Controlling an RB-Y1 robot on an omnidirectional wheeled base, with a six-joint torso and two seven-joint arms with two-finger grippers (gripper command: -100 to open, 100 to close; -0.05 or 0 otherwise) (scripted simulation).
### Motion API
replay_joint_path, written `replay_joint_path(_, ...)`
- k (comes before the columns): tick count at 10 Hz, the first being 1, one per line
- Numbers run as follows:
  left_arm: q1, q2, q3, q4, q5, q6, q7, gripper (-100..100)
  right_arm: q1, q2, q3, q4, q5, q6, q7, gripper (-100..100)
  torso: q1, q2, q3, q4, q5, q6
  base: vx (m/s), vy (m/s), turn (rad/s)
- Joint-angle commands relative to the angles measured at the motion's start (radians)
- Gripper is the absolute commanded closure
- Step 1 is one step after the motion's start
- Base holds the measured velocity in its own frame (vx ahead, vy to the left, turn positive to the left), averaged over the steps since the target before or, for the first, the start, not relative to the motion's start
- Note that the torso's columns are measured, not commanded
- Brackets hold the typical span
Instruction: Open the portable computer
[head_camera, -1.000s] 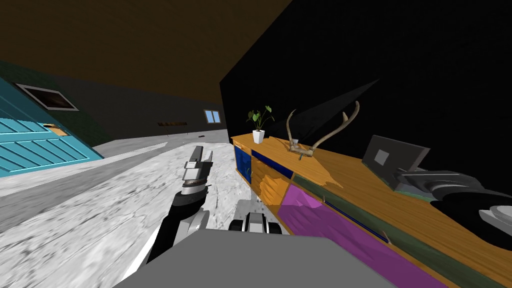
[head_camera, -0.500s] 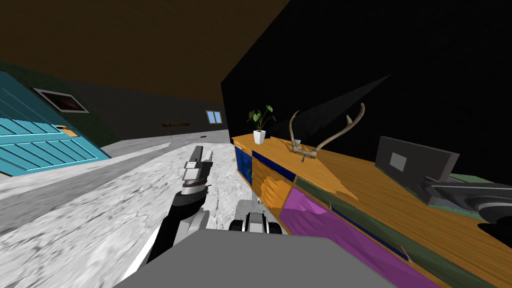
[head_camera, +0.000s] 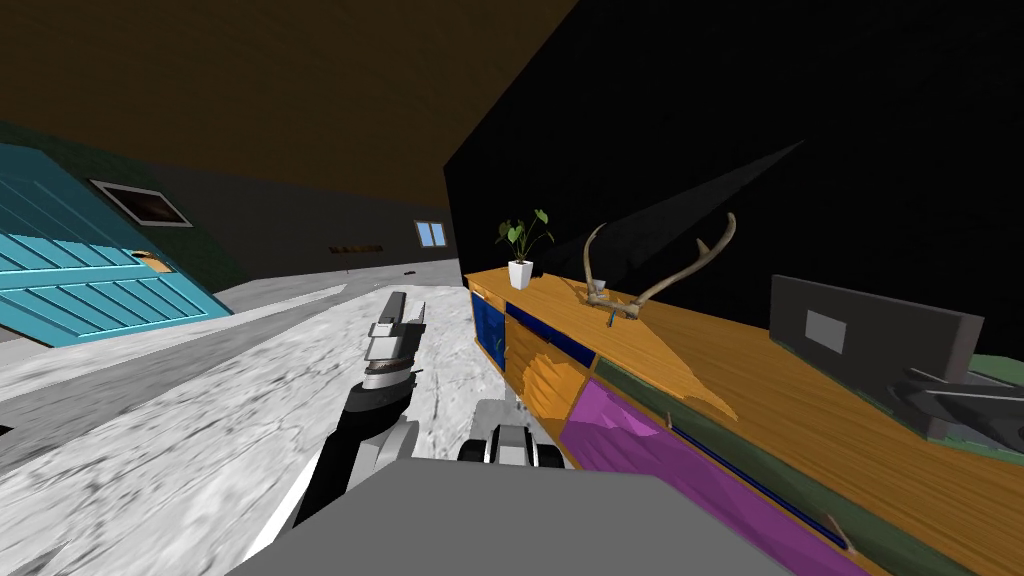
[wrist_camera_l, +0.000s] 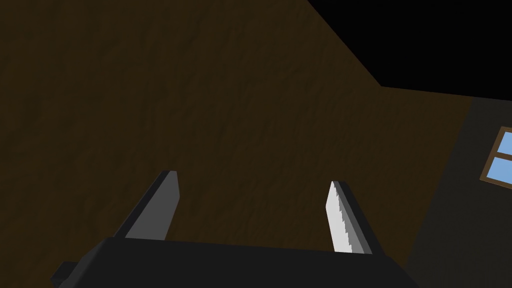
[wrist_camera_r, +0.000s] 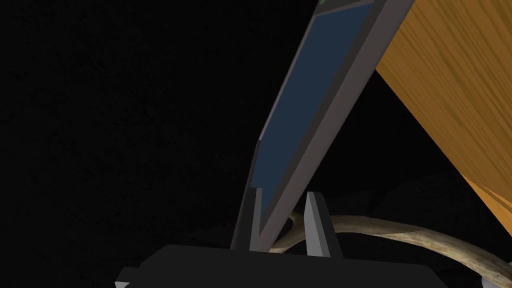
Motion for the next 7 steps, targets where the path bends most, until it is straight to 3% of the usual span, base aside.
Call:
replay_joint_path(1,0.000,0.000,0.000,0.000,0.000,0.000,0.000,0,-0.043,0.012,-0.002,0.026,-0.052,-0.024,-0.038,100,-0.003,0.001,0.001,0.000,-0.001,0.001,-0.051,-0.058,0.028)
replay_joint_path(6,0.000,0.000,0.000,0.000,0.000,0.000,0.000,0,-0.127,0.039,-0.008,0.074,-0.159,-0.073,-0.113,100,-0.008,0.000,0.001,0.000,-0.006,0.006,-0.044,-0.049,0.019)
replay_joint_path(7,0.000,0.000,0.000,0.000,0.000,0.000,0.000,0,-0.125,0.033,-0.006,0.065,-0.145,-0.071,-0.103,100,-0.009,0.000,0.001,-0.001,-0.007,0.006,-0.010,-0.019,0.018)
